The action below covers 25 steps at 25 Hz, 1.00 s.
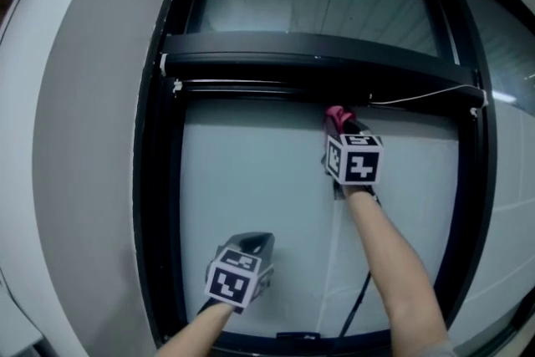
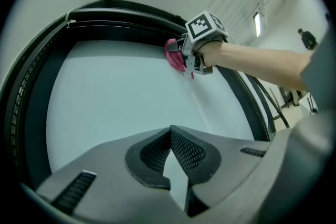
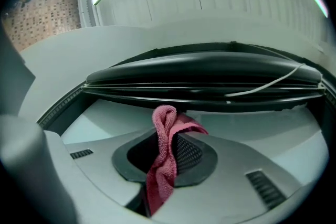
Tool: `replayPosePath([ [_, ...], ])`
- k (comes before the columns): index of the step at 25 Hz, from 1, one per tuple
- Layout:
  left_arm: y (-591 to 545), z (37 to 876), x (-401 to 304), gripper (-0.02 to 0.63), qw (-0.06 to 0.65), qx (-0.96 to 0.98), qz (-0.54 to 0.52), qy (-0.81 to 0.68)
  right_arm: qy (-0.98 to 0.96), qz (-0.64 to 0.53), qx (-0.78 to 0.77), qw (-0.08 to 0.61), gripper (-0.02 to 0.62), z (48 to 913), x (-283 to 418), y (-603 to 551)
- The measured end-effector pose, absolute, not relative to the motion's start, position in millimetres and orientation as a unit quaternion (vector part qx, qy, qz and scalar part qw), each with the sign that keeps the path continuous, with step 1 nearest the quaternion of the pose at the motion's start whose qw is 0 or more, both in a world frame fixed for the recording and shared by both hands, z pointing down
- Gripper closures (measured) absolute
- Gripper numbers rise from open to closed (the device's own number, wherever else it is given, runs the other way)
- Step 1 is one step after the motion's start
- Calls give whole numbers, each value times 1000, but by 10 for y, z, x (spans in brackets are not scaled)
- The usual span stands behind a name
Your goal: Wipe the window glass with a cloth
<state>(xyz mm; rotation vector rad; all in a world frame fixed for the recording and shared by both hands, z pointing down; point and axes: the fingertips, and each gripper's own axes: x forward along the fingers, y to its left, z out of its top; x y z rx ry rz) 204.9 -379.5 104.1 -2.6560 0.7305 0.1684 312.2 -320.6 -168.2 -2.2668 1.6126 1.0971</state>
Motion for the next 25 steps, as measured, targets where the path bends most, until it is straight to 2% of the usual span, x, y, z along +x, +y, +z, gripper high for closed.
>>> replayPosePath([
  [10,-4116,987,1335,598,180,-937,60,293,541,365,-753,85,541,-1674,2382,-3677],
  [25,-4329,1401,494,600,158,-930,41,328,661,355,-659,59,541,-1450,747,-4661],
])
